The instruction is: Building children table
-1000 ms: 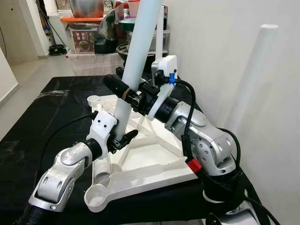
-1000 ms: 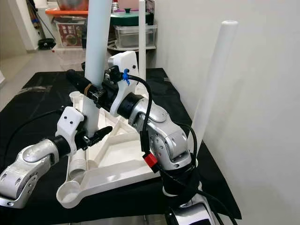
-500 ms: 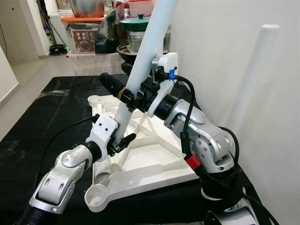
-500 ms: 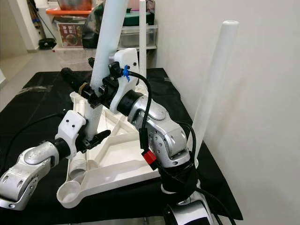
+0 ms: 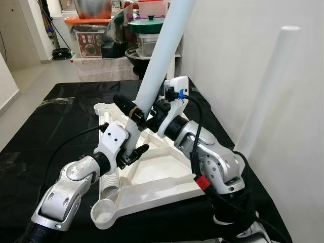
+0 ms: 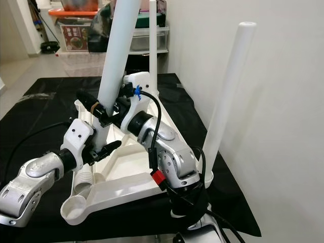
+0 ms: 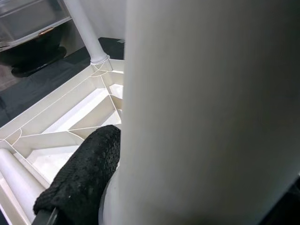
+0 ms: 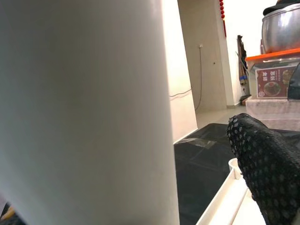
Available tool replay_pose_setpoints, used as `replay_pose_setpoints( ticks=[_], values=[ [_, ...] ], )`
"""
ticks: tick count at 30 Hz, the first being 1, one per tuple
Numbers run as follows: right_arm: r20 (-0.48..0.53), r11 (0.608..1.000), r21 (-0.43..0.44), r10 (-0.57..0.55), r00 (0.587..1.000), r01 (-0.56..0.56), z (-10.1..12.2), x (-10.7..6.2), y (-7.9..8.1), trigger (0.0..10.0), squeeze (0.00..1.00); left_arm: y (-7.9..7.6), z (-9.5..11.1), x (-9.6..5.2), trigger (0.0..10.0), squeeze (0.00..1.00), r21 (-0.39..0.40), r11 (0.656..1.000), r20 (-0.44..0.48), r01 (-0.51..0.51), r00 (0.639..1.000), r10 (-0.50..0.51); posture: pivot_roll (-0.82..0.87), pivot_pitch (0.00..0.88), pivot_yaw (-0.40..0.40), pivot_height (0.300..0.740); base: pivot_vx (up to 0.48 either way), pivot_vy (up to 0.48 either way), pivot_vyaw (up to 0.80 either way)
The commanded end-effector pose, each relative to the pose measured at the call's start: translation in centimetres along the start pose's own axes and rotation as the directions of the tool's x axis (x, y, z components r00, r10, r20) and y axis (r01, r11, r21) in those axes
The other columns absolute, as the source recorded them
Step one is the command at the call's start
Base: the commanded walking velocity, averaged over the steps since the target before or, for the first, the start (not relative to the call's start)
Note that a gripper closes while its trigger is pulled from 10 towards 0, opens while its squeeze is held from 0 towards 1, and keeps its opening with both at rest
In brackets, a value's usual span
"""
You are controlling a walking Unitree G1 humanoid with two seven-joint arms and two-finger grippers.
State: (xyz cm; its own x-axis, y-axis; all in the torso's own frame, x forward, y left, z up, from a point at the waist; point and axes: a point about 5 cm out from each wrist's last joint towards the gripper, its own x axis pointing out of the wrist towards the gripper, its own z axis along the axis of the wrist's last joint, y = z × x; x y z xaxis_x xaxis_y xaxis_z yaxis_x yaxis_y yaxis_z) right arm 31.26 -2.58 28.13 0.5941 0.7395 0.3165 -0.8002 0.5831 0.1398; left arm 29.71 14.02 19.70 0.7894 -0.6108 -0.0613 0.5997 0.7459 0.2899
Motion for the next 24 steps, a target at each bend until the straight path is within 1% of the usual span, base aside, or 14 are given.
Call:
replay_pose_setpoints(
  ticks=[1, 6, 8, 9, 11, 12, 20, 24],
  values=[
    [0.007, 1.000, 0.012, -0.003, 1.000, 0.002, -0.2, 0.2, 0.2, 10.0, 0.00, -0.4, 0.8, 0.3, 10.0, 0.00, 0.029, 0.999, 0.033, 0.031, 0.999, -0.032, 0.05, 0.000, -0.001, 0.740, 0.000, 0.000, 0.00],
    [0.028, 1.000, 0.027, -0.008, 1.000, 0.008, -0.4, 0.3, 0.5, 10.0, 0.00, -0.4, 0.7, 0.3, 10.0, 0.00, 0.021, 0.999, 0.032, 0.034, 0.999, -0.035, 0.05, 0.000, -0.002, 0.740, 0.000, 0.000, 0.00],
    [0.053, 0.999, 0.039, -0.014, 0.998, 0.012, -0.2, 0.4, 0.6, 10.0, 0.00, -0.6, 0.5, 0.3, 10.0, 0.00, 0.018, 0.999, 0.025, 0.040, 0.999, -0.041, 0.04, 0.000, -0.001, 0.740, 0.000, 0.000, 0.00],
    [0.069, 0.999, 0.037, -0.006, 0.998, 0.003, -0.1, 0.5, 0.9, 2.6, 0.00, -0.7, 0.4, 0.3, 10.0, 0.00, 0.015, 0.999, 0.022, 0.045, 0.999, -0.045, 0.04, 0.000, 0.000, 0.740, 0.000, 0.000, 0.00],
    [0.080, 0.999, 0.034, 0.000, 0.997, -0.003, 0.0, 0.6, 1.0, 2.6, 0.00, -0.7, 0.3, 0.3, 10.0, 0.00, 0.014, 0.999, 0.021, 0.047, 0.999, -0.048, 0.04, 0.000, 0.000, 0.740, 0.000, 0.000, 0.00],
    [0.088, 1.000, 0.030, 0.006, 0.996, -0.009, 0.1, 0.6, 1.1, 0.0, 0.00, -0.8, 0.3, 0.3, 10.0, 0.00, 0.013, 0.999, 0.020, 0.049, 0.999, -0.049, 0.04, 0.000, 0.001, 0.740, 0.000, 0.000, 0.00],
    [0.107, 0.997, 0.027, 0.071, 0.992, -0.074, 0.0, 0.3, 2.0, 0.0, 0.00, -0.7, 0.0, 0.3, 10.0, 0.00, 0.010, 0.998, 0.008, 0.055, 0.998, -0.055, 0.04, 0.000, 0.000, 0.740, 0.000, 0.000, 0.00],
    [0.111, 0.996, 0.029, 0.079, 0.991, -0.083, 0.0, 0.2, 2.1, 0.0, 0.00, -0.7, 0.0, 0.3, 10.0, 0.00, 0.014, 0.998, 0.004, 0.061, 0.998, -0.061, 0.04, 0.000, 0.000, 0.740, 0.000, 0.000, 0.00]
  ],
)
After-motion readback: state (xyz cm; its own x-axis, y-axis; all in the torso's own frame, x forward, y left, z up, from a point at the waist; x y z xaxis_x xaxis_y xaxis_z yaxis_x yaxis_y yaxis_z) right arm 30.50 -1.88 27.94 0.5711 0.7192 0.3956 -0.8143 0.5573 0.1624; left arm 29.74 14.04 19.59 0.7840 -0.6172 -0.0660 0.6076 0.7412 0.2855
